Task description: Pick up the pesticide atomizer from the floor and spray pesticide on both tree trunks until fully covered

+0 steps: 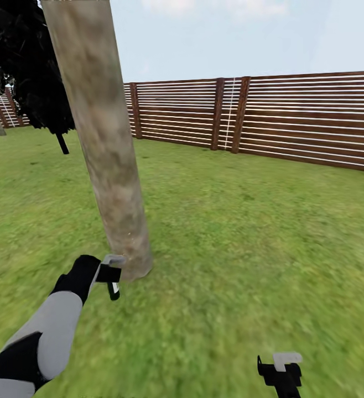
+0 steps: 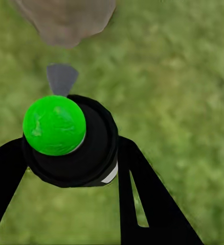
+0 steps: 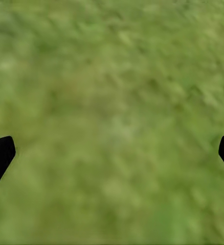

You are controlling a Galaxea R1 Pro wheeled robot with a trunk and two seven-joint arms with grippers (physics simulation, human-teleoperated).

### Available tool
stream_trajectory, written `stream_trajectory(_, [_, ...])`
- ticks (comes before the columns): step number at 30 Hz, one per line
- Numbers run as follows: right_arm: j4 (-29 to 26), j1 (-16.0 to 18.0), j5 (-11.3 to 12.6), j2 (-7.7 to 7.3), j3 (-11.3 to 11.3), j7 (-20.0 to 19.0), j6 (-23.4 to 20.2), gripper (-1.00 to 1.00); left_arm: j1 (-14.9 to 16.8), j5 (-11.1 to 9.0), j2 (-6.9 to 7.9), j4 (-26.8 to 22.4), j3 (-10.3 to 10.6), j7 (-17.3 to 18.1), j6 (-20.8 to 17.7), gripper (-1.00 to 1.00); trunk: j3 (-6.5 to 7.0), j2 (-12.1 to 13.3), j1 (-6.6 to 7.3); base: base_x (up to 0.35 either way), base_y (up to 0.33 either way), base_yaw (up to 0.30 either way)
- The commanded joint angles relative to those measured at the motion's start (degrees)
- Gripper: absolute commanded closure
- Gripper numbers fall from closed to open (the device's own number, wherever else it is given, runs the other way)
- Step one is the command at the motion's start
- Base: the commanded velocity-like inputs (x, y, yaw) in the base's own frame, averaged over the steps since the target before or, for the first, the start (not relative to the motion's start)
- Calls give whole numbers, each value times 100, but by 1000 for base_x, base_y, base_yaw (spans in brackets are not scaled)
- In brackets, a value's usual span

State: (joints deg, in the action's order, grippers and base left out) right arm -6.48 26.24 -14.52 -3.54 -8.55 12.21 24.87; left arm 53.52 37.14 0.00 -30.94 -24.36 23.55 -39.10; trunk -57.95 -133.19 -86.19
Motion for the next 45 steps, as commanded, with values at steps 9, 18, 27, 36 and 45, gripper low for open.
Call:
stream_trajectory(9, [15,4,-68,2,-42,9,17,-100,440,38,450,-468,365,96,-558,100,-5,-2,1,0,0,118])
stream_trajectory(18, [17,4,-68,2,-39,9,11,-100,512,44,153,-587,396,103,-949,100,-5,-2,1,0,0,96])
stream_trajectory(27, [16,4,-68,-7,-42,9,11,-100,496,44,120,-766,401,106,-979,100,-5,-2,1,175,42,1])
stream_trajectory(36, [22,4,-68,-7,-39,9,10,-100,-35,41,33,-677,411,138,-767,100,-5,-2,1,7,2,0])
stream_trajectory(45, [24,4,-68,-7,-41,9,9,-100,81,21,-106,-1304,402,486,-850,100,-5,-2,1,0,0,0])
